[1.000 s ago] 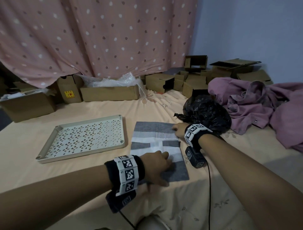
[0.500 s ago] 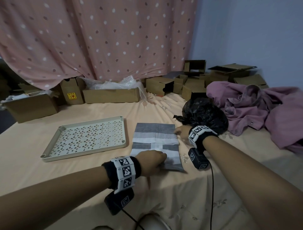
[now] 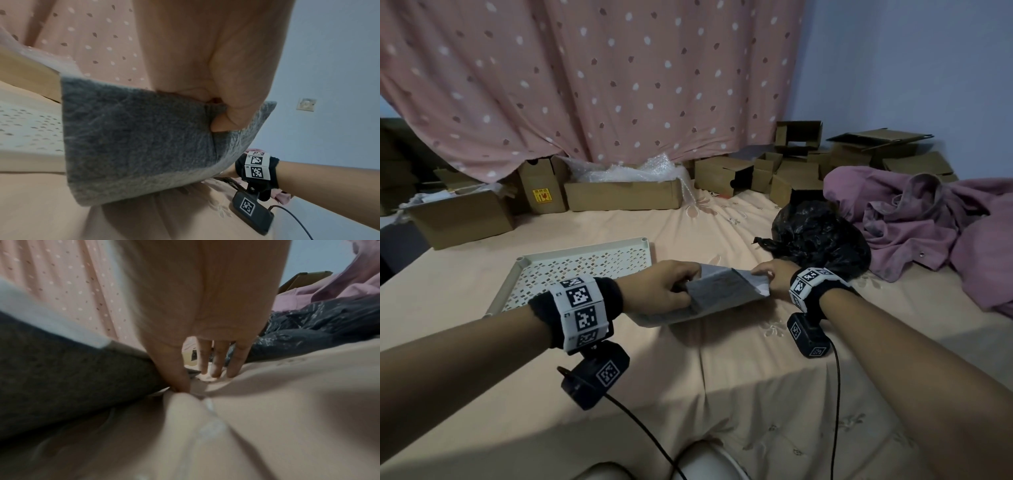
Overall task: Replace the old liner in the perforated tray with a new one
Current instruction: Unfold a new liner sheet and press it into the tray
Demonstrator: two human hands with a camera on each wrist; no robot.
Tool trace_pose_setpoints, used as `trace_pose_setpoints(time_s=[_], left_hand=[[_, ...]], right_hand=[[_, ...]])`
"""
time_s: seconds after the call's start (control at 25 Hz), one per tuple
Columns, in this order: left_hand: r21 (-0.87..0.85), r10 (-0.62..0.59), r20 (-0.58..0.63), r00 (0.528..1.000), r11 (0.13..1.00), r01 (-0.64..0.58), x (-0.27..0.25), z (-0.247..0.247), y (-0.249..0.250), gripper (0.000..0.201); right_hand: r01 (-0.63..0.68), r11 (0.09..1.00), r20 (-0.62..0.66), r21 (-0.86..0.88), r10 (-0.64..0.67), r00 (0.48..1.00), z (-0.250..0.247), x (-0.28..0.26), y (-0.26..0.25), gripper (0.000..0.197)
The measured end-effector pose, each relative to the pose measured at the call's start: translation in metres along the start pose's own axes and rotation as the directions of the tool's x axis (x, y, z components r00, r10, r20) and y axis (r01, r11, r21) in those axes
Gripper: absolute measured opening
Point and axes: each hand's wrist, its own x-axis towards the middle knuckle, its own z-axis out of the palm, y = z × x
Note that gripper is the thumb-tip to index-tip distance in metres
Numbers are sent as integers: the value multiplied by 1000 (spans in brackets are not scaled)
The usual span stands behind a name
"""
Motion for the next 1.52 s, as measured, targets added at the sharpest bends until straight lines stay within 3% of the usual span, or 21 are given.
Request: trace_pose_setpoints(time_s=[0.12, 0.2, 0.32, 0.44, 0.64, 0.88, 1.0, 1.12, 1.2, 1.28, 1.52], left_hand=[[-41, -3, -23, 1000, 999, 2, -1, 1, -2, 4], [-97, -27, -47, 999, 995, 22, -1, -2, -3, 10], [-266, -98, -102, 990, 962, 68, -4, -16, -8, 10], [-548, -250, -154, 956, 826, 128, -6, -35, -21, 19], [-749, -402, -243, 883, 656, 93, -17, -62, -53, 22], [-833, -517, -293, 804, 550, 50, -45, -90, -98, 23], [-848, -564, -293, 772, 526, 62, -57, -98, -111, 21], [-860, -614, -300, 730, 506, 72, -74, -104, -122, 24], [-872, -653, -296, 697, 483, 82, -86, -105, -131, 26], [-879, -685, -293, 667, 467, 94, -100, -104, -137, 27], [-909, -756, -203, 622, 382, 169, -130, -101, -160, 19]], right_hand=[[7, 999, -20, 41, -6, 1000, -1, 4, 0, 31], [26, 996, -95, 83, -18, 995, -5, 6, 2, 27], [85, 941, -244, 327, -2, 970, -16, 2, -3, 20], [59, 773, -198, 632, 87, 976, -28, 0, -8, 15], [-22, 456, -32, 890, 111, 993, -39, 2, -26, 11], [15, 289, -45, 957, 97, 994, -57, 14, -74, 27], [76, 168, -94, 983, 107, 990, -62, 17, -108, 21], [-94, -1, 93, 996, -99, 991, -62, 14, -137, 51], [-164, 116, 190, 980, -266, 945, -54, 5, -154, 42], [-166, 236, 229, 958, -276, 933, -37, 2, -166, 26], [-108, 181, 130, 978, -115, 985, -7, 25, -191, 24]])
